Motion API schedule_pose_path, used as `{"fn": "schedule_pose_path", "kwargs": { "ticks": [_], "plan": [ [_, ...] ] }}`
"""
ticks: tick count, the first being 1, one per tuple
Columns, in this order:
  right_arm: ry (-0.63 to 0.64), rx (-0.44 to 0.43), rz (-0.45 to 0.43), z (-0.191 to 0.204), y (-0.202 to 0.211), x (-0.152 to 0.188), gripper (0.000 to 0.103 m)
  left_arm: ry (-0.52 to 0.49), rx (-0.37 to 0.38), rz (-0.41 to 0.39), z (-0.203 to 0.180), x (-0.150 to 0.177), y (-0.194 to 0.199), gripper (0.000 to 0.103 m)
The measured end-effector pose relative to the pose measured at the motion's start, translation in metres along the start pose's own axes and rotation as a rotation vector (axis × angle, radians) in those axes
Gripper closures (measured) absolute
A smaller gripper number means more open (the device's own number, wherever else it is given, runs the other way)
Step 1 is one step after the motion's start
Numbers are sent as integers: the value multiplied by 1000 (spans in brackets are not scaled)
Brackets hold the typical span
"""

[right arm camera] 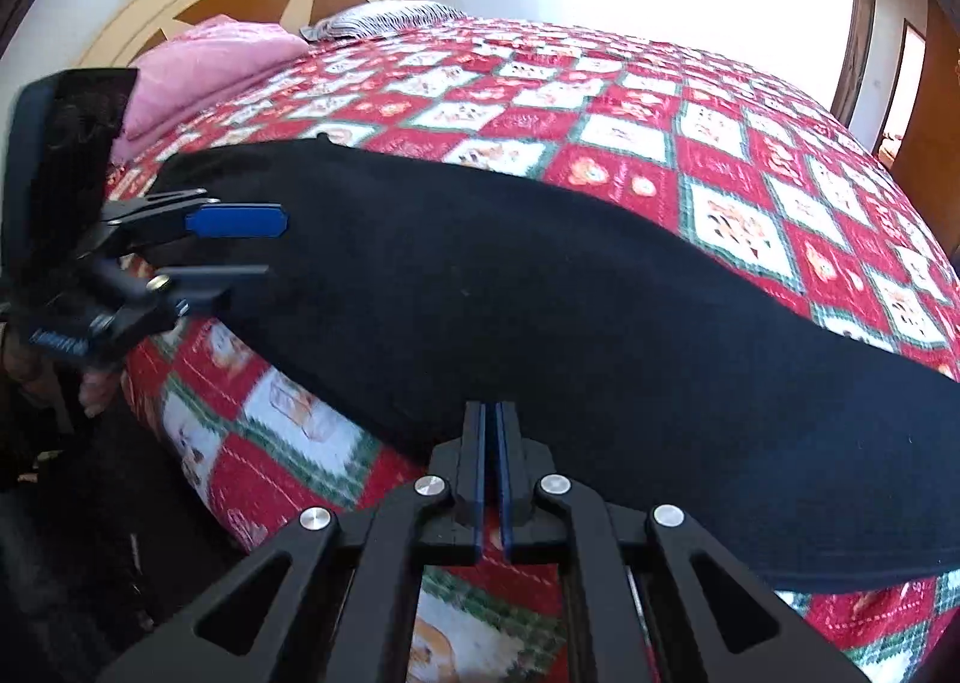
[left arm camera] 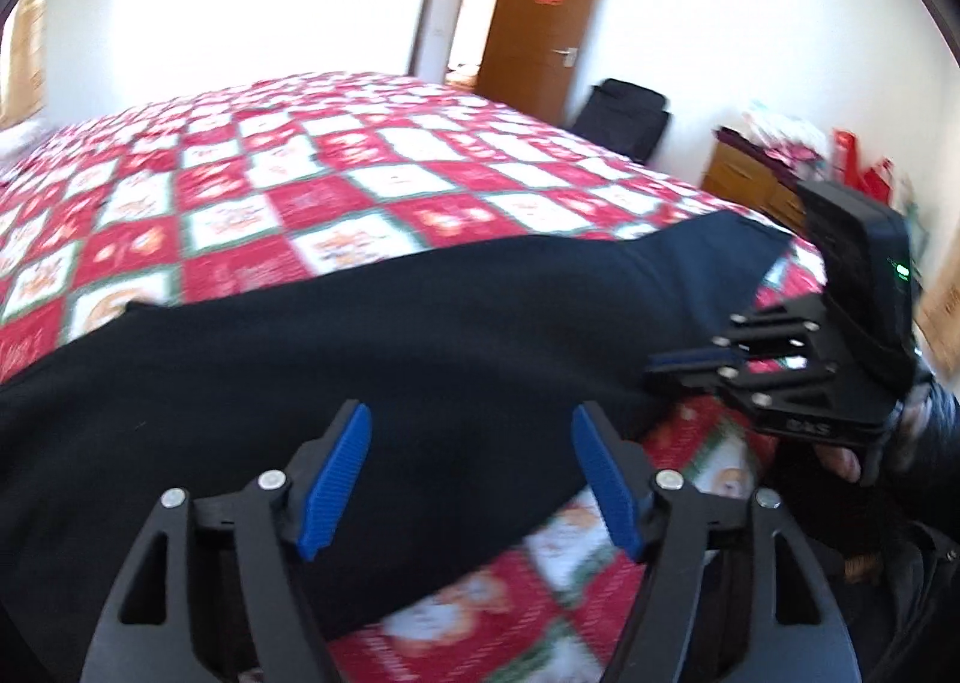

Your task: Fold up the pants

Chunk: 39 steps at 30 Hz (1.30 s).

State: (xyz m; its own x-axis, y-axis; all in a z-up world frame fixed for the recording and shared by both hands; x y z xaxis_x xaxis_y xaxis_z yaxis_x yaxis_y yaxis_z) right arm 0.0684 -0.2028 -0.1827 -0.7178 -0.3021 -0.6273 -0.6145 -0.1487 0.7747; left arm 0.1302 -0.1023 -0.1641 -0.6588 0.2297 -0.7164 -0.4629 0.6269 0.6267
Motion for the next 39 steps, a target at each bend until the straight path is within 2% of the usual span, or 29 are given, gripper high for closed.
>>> {"fn": "schedule_pose_path", "kwargs": {
  "ticks": [3,7,10,14,16,19,21,23,25,27,29,31,34,38,39],
  "plan": [
    [13,9,45,4,-11,2,99,3,-19,41,9,13,-9,31],
    [41,12,67,9,-7,2,99,-83,-45,35,-2,27,-5,27],
    [36,0,43,9,-3,-6,99,-62,-21,43,2,27,1,27],
    [22,-9,-18,10,-1,-34,99,-24,10,51,10,33,3,27],
    [2,-38,-46,11,-2,-49,99,-31,12,50,6,38,6,27],
    [-17,-125,-72,23,-13,-69,99,-70,8,53,1,44,11,27],
    [-6,-209,-70,40,-26,-76,99,-55,26,45,3,44,18,27],
    [29,-258,-17,59,-43,-74,99,-29,41,32,9,42,27,27],
    [57,-251,68,73,-60,-64,99,-27,28,9,16,40,37,27],
    [71,-269,65,80,-58,-56,99,-15,15,-17,26,36,49,27],
    [39,-346,109,79,-57,-52,99,1,-10,-51,38,29,58,26],
    [52,-364,125,78,-54,-53,99,32,-43,-87,50,21,62,21],
    [65,-333,80,73,-47,-68,99,69,-79,-91,63,15,52,20],
    [-46,-366,-24,55,-42,-116,97,97,-84,-52,72,26,37,20],
    [-70,-375,-36,53,-45,-126,85,95,-85,-53,72,30,37,18]
  ]
}}
Point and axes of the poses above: each gripper's, at about its wrist camera, not at the fingertips, and y roughly against the way its jaws point, z to its left, x to its underside, the point moved 3 cm from there along -y, roughly the way its jaws point, and after that the axes turned 7 degrees about y, right-handed, at the moved point
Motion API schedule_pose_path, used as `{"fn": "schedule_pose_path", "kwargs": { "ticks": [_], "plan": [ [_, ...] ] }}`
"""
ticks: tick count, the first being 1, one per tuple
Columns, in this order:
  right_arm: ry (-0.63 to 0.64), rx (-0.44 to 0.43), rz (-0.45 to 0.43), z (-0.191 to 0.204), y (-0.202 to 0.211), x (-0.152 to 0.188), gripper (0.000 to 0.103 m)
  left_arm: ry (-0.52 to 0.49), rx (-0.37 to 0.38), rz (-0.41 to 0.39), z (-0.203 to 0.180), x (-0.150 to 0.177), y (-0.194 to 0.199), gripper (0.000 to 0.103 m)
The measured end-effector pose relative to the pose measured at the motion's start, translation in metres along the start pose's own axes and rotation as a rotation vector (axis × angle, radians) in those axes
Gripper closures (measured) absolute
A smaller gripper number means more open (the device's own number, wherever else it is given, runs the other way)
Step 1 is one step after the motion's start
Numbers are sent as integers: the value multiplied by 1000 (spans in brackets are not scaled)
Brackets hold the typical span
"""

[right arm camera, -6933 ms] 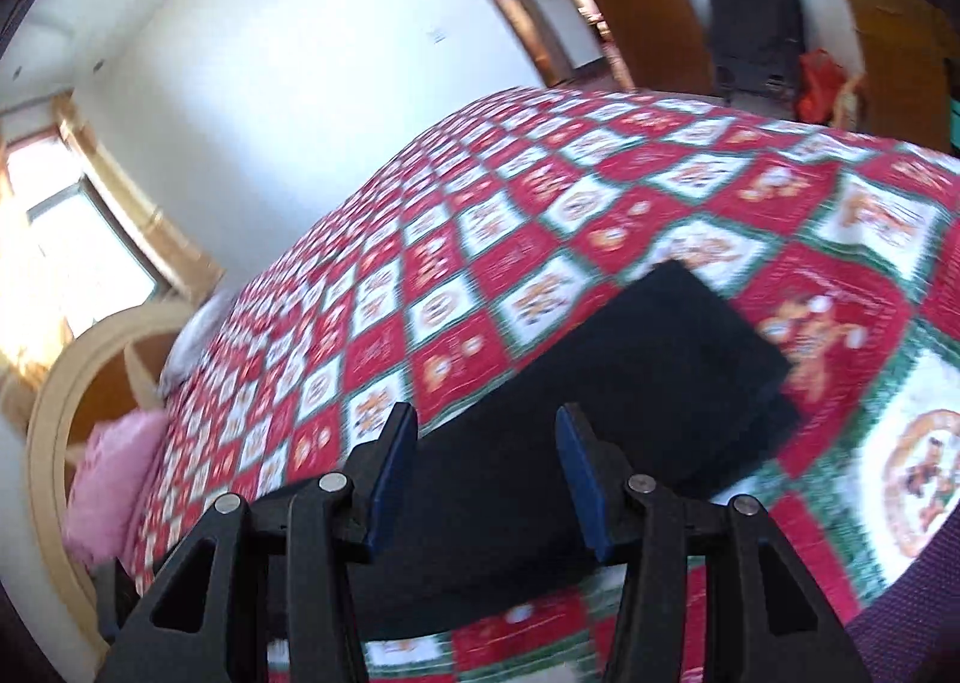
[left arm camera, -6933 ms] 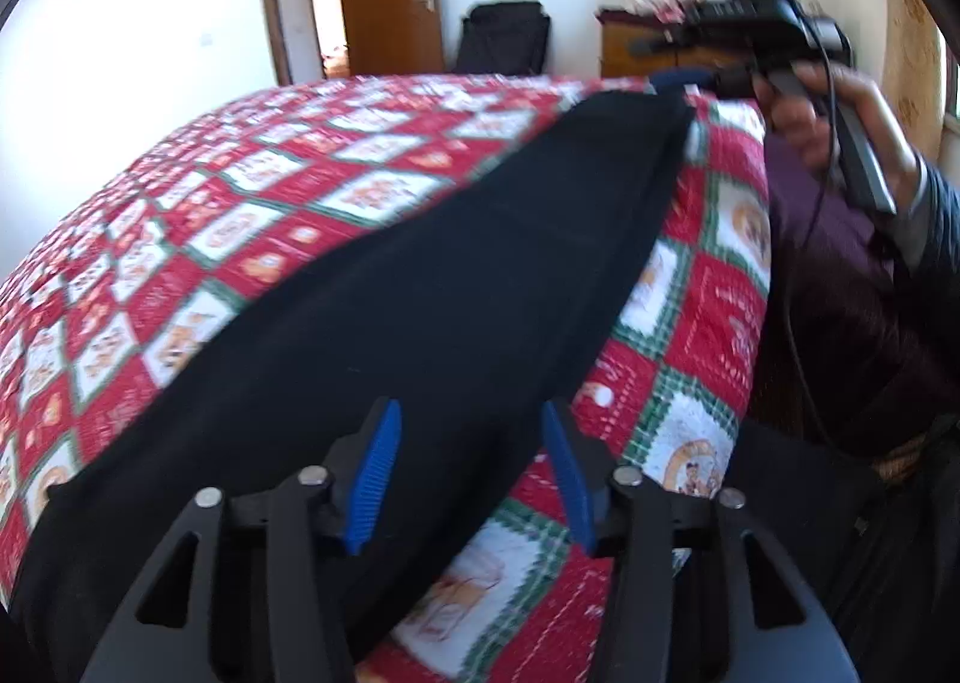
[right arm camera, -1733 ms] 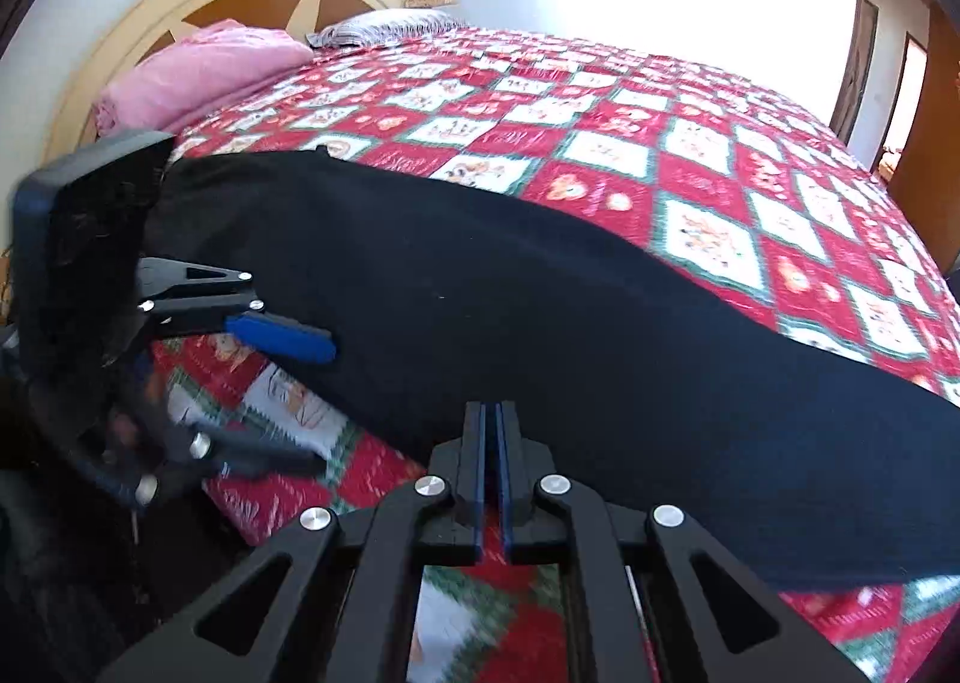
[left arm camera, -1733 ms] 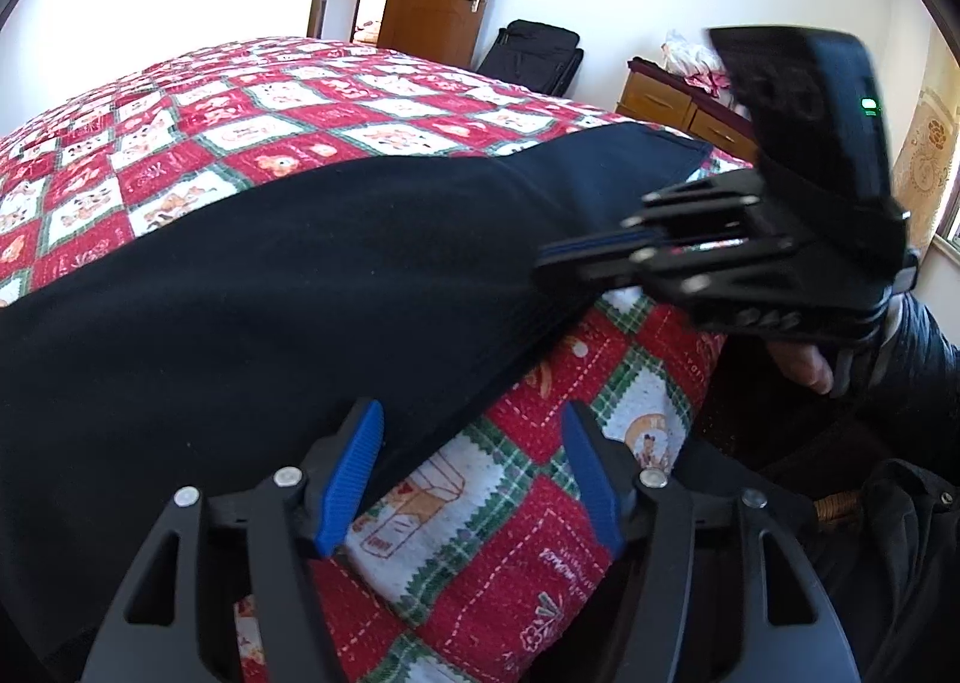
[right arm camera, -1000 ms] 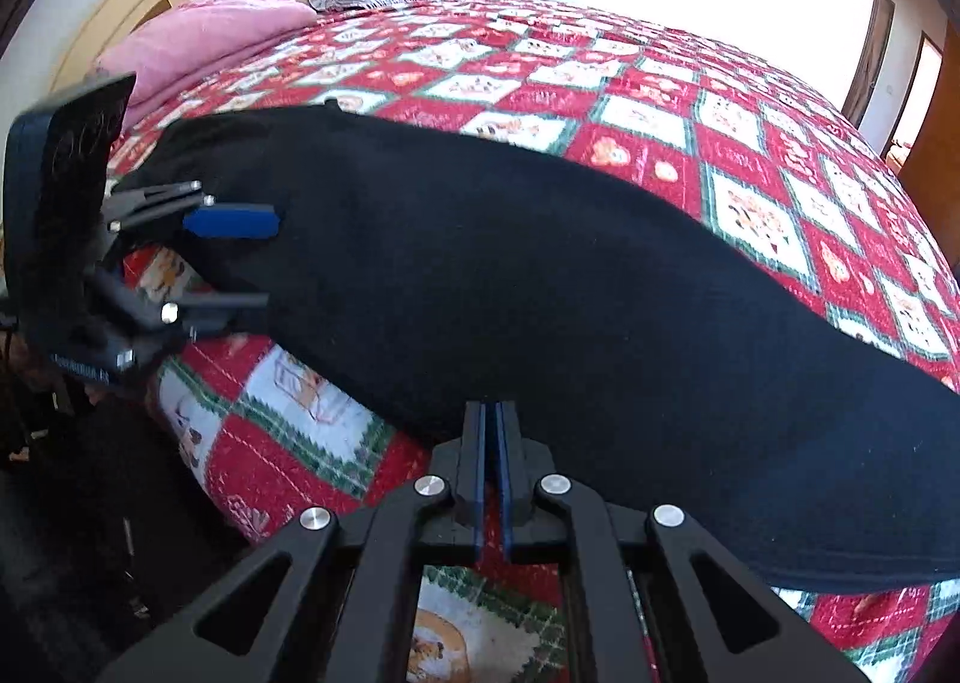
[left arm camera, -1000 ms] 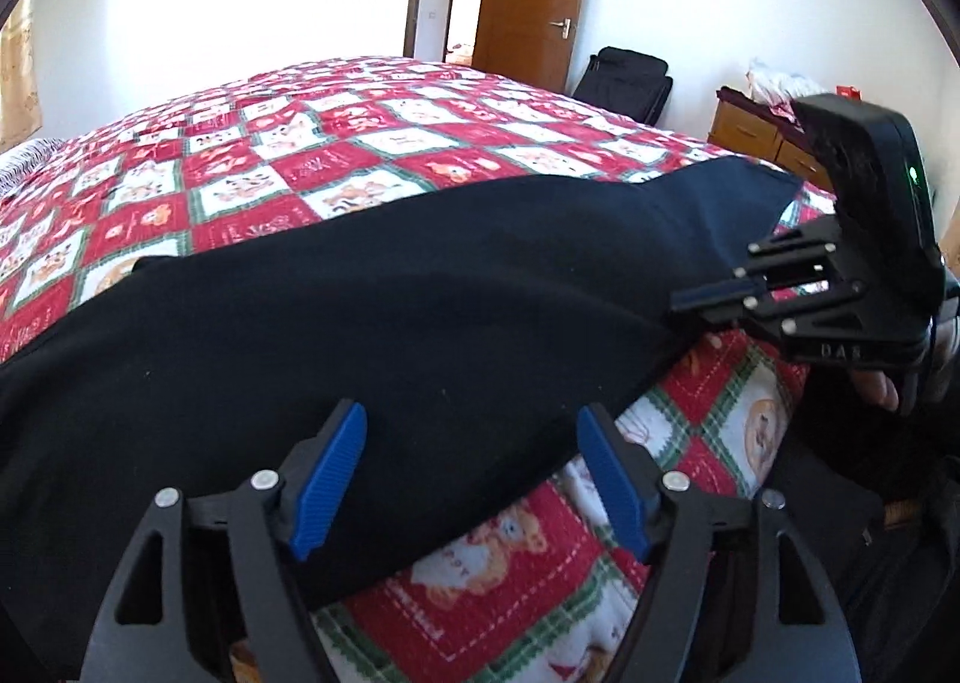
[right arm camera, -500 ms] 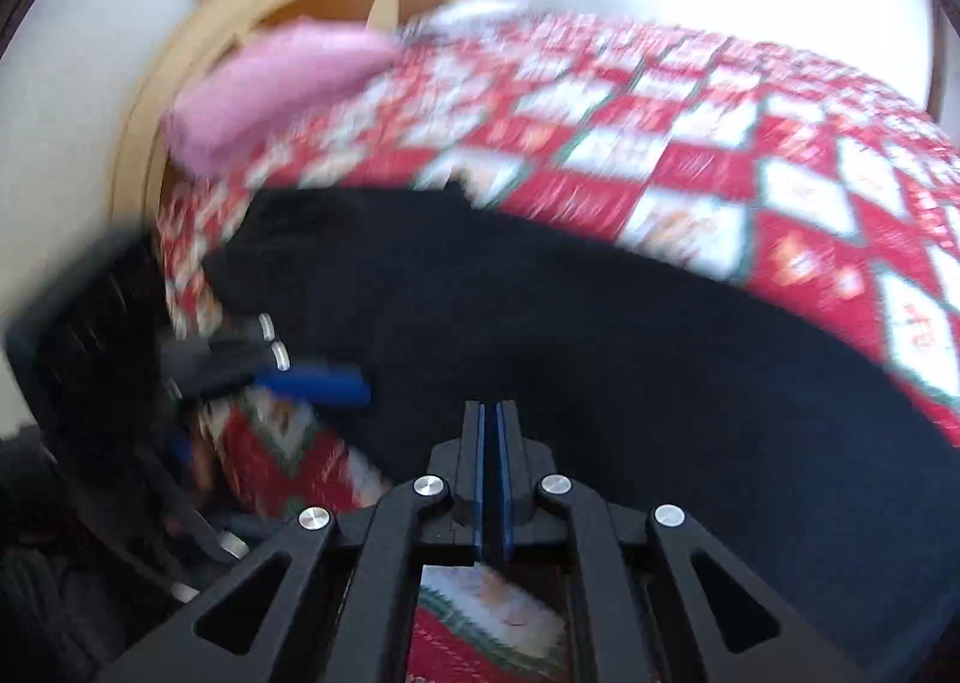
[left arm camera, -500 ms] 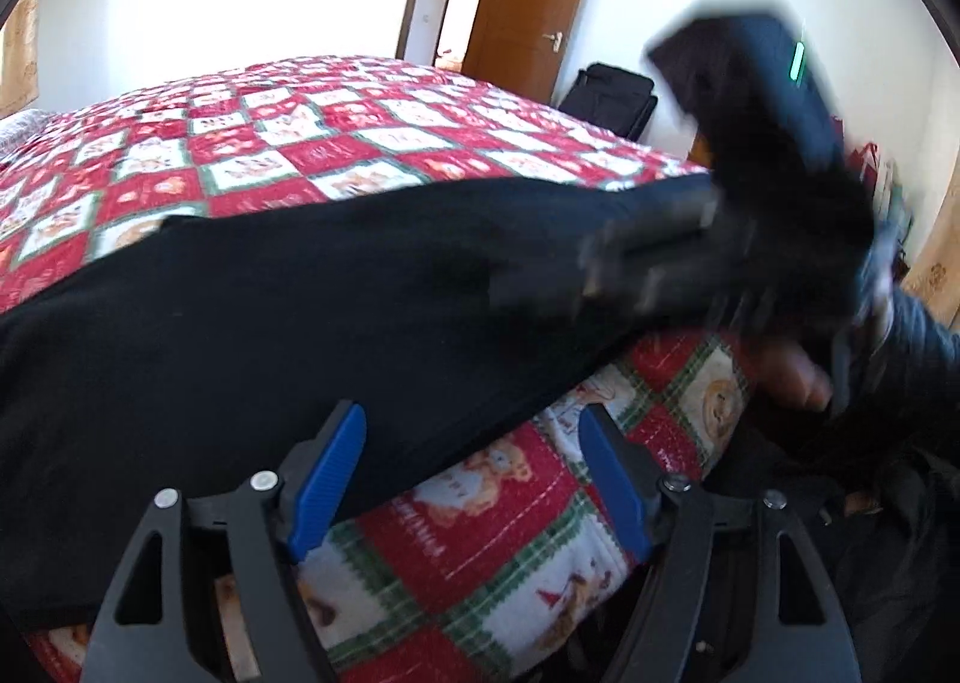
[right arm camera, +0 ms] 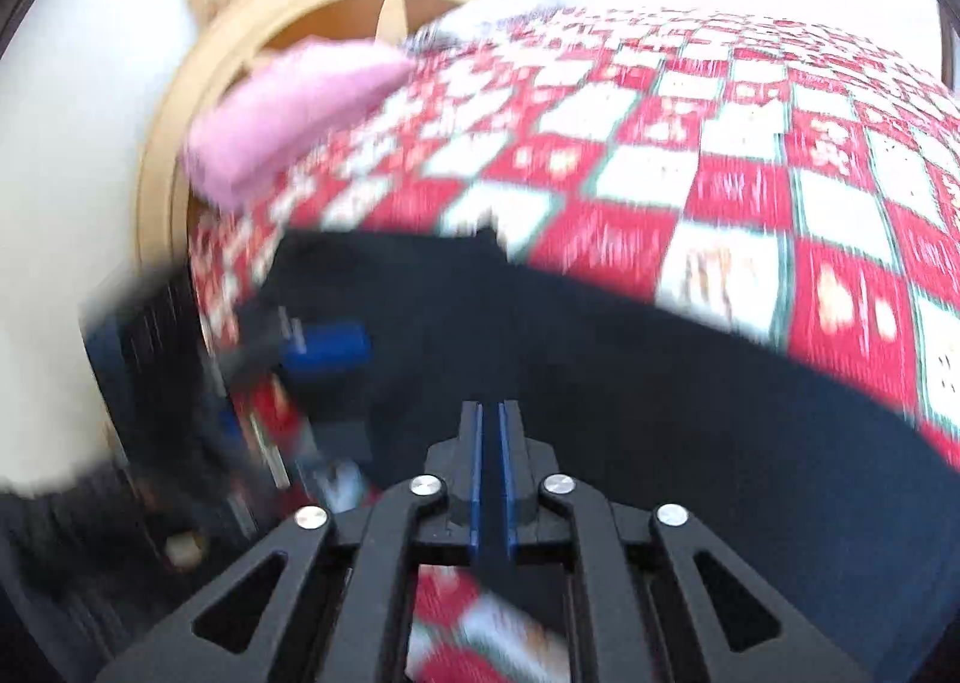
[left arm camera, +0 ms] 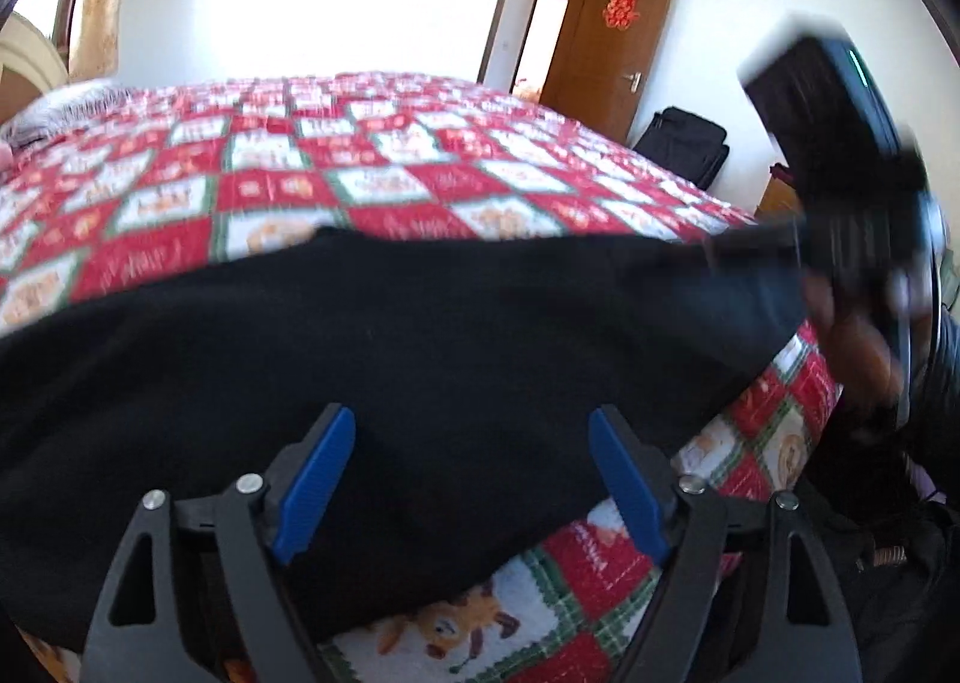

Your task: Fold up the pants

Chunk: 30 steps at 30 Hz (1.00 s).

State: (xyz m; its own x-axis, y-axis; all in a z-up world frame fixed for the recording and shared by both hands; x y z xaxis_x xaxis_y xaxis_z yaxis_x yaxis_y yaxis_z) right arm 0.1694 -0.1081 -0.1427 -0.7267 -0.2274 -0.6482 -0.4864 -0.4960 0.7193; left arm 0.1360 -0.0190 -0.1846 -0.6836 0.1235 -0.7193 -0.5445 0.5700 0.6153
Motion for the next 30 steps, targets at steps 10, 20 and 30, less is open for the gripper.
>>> {"fn": "schedule_pose_path", "kwargs": {
  "ticks": [10,20,30],
  "plan": [
    [-186,-88,62,-20,-97,-92,51,-57,7,12,-6,9,-2,7],
    [-319,-173,132,-33,-137,-85,97,-52,6,7,-9,8,-5,3],
    [-311,-97,118,-40,-138,-87,99,-72,-19,8,-11,9,-6,2]
  ]
}}
Point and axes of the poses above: each gripper's, at about its wrist camera, not at the fingertips, and y roughly against the way its jaws point, z to its left, x to its underside, the point moved 3 cm from there along -y, roughly the way its jaws point, and after that the axes turned 7 degrees about y, right-handed, at the moved point
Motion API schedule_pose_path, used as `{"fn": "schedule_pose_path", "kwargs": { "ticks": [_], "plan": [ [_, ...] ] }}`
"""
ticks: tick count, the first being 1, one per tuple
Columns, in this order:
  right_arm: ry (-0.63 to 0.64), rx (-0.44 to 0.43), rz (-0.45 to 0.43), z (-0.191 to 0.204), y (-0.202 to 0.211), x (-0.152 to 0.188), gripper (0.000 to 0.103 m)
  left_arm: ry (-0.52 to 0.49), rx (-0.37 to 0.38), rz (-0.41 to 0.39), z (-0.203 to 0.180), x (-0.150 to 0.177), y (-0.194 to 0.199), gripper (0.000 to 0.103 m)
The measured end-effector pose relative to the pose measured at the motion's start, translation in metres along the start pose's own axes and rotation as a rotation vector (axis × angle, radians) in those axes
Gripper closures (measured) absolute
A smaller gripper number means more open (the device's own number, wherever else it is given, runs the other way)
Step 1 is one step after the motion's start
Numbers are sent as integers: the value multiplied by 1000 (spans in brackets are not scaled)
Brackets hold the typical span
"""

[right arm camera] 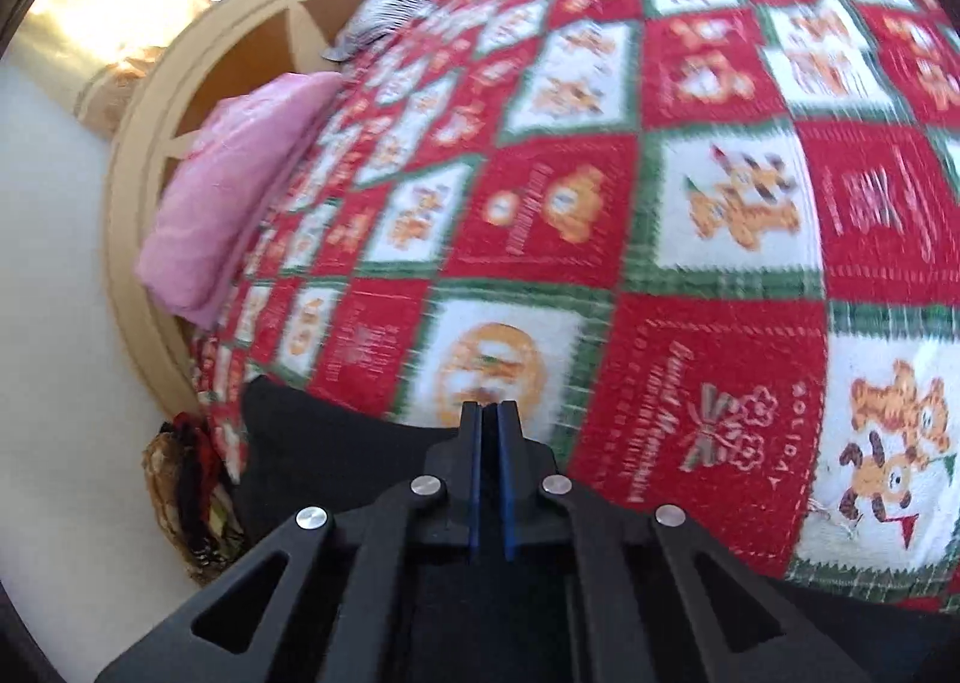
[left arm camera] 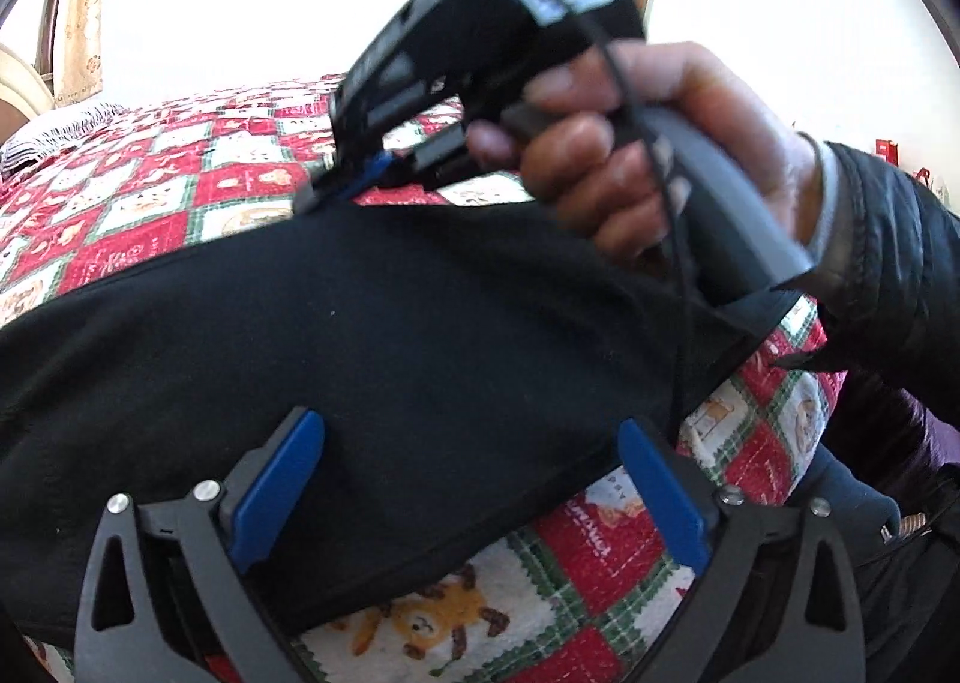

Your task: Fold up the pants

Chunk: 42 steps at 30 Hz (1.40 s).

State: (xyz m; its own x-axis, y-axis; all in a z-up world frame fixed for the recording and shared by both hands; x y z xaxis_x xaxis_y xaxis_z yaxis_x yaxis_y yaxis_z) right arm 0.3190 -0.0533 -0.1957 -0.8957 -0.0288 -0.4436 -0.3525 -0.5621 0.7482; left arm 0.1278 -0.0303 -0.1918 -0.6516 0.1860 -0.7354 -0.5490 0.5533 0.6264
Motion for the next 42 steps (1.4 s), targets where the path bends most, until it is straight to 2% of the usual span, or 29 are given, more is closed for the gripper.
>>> {"fn": "schedule_pose_path", "kwargs": {
  "ticks": [2,5,9,11,12,13,18,22,26,29,31,34,37,42],
  "plan": [
    [-5,-4,11,-5,-6,3,99,-3,-5,1,-1,1,1,2],
    [27,-10,-18,-2,8,5,97,3,-6,2,-4,0,3,2],
    [121,109,-73,3,46,16,95,12,-9,3,-4,0,4,2],
    [173,179,-96,3,70,30,79,12,-16,4,-5,0,4,2],
    [184,193,-102,1,79,37,59,12,-19,5,-5,0,4,1],
    [190,207,-110,-2,90,46,51,10,-24,7,-4,-1,3,1],
    [205,286,-99,-19,126,102,51,4,-39,14,-8,0,4,1],
    [160,286,-38,-43,125,136,51,-11,-56,12,-9,3,5,1],
    [204,290,-101,-42,124,146,51,-59,-114,7,-17,8,6,1],
    [182,248,-143,-42,141,147,51,-50,-141,6,-14,7,13,1],
    [178,266,-203,-46,166,148,51,-35,-166,-7,-7,4,19,1],
    [140,353,-281,-68,213,155,51,14,-221,-42,11,-4,28,1],
    [71,433,-347,-97,261,165,51,69,-251,-76,31,-9,39,1],
    [-90,590,-506,-158,364,195,51,127,-300,-79,55,-11,43,1]
  ]
}}
Point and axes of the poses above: each gripper's, at about its wrist camera, not at the fingertips, and y roughly against the way its jaws point, z to its left, x to its underside, the point moved 3 cm from there along -y, roughly the way its jaws point, and after that the axes turned 7 degrees about y, right-handed, at the moved point
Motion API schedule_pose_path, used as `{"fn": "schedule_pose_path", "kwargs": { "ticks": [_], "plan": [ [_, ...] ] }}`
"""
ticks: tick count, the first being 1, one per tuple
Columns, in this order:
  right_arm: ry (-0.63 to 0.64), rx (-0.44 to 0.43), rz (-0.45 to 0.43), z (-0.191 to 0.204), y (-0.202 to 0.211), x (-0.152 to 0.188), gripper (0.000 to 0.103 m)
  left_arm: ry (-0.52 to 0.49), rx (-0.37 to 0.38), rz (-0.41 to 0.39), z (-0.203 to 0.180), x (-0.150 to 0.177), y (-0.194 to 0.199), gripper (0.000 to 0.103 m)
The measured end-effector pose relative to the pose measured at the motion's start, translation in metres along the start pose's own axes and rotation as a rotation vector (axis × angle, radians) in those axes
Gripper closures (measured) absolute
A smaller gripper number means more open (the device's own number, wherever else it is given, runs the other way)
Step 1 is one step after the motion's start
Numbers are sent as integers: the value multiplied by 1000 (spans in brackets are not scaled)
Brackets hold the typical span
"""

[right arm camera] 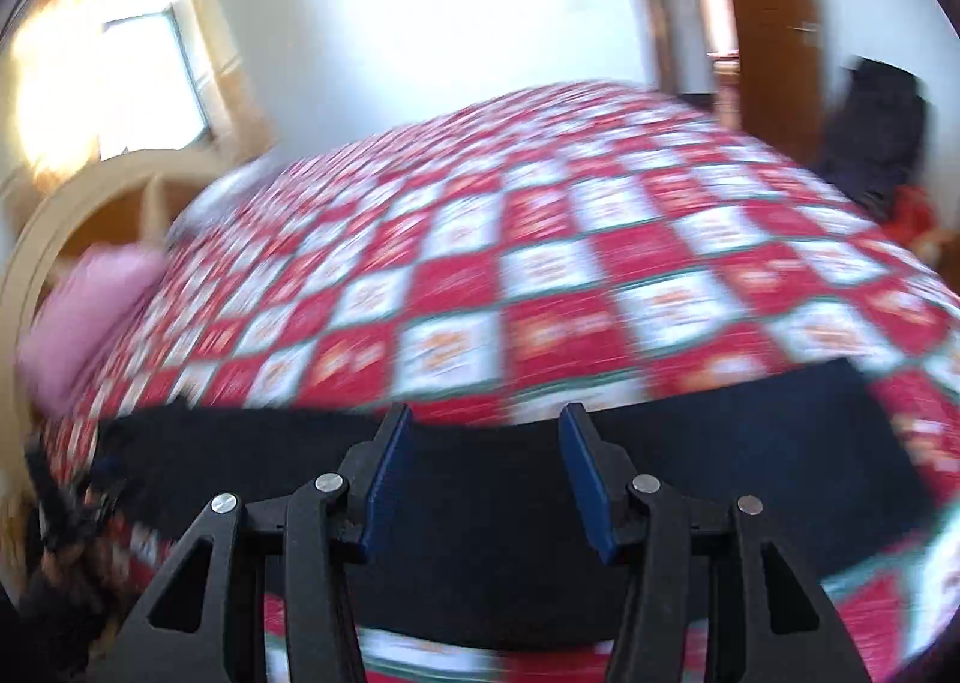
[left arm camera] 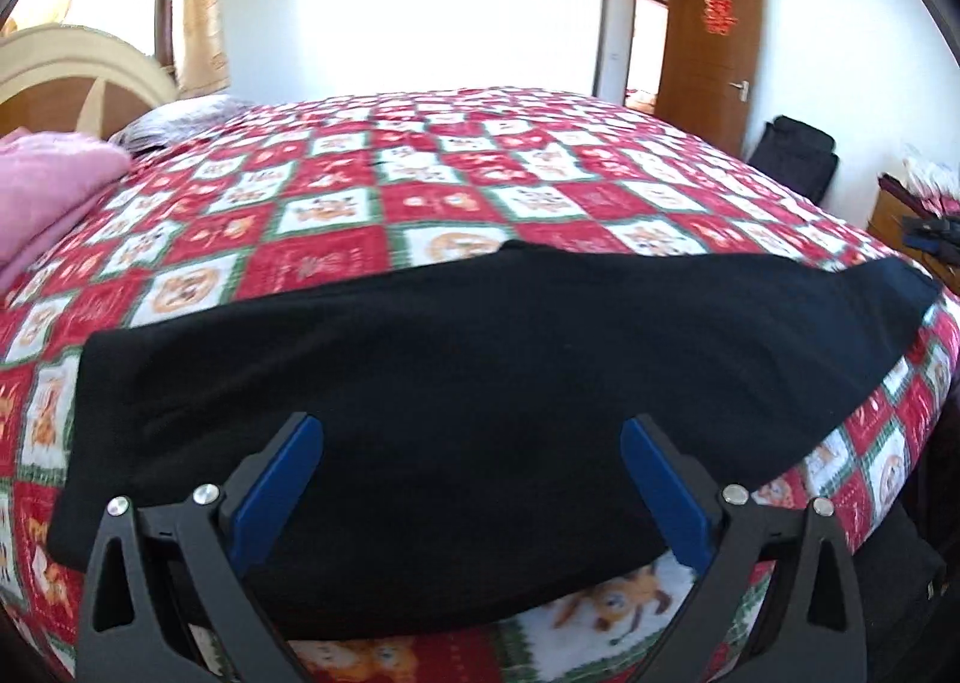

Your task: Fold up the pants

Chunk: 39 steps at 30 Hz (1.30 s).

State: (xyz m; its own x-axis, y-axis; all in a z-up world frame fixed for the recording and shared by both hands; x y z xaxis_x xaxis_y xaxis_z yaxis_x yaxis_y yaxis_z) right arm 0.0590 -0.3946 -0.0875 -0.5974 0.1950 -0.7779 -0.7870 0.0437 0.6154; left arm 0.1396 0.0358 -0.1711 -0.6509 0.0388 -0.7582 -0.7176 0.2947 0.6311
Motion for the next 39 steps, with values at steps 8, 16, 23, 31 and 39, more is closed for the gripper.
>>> {"fn": "schedule_pose_path", "kwargs": {
  "ticks": [8,16,23,31,39],
  "plan": [
    [-247,166,-53,-141,51,0,55,39,-20,25,4,7,-7,1],
    [-288,66,70,-172,9,-2,62,71,-34,11,11,5,-8,1],
    [-213,74,112,-163,-10,-1,99,53,-48,11,9,5,-11,0],
    [-186,158,69,-169,-1,-16,103,52,-44,14,10,4,-11,0],
    [-247,119,97,-179,-1,-4,44,55,-30,17,8,5,-10,0]
  ]
}}
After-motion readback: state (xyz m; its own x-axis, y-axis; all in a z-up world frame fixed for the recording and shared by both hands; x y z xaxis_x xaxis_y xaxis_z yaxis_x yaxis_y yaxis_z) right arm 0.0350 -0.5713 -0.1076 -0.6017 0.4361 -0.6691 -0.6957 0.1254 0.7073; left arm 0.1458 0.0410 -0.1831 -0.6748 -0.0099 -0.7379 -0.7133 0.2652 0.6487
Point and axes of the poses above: each gripper's, at about its wrist camera, not at the fingertips, and y roughly against the way its jaws point, z to its left, x to its underside, the point moved 3 cm from there along -y, roughly the way its jaws point, and after that the axes turned 7 degrees about y, right-handed, at the moved point
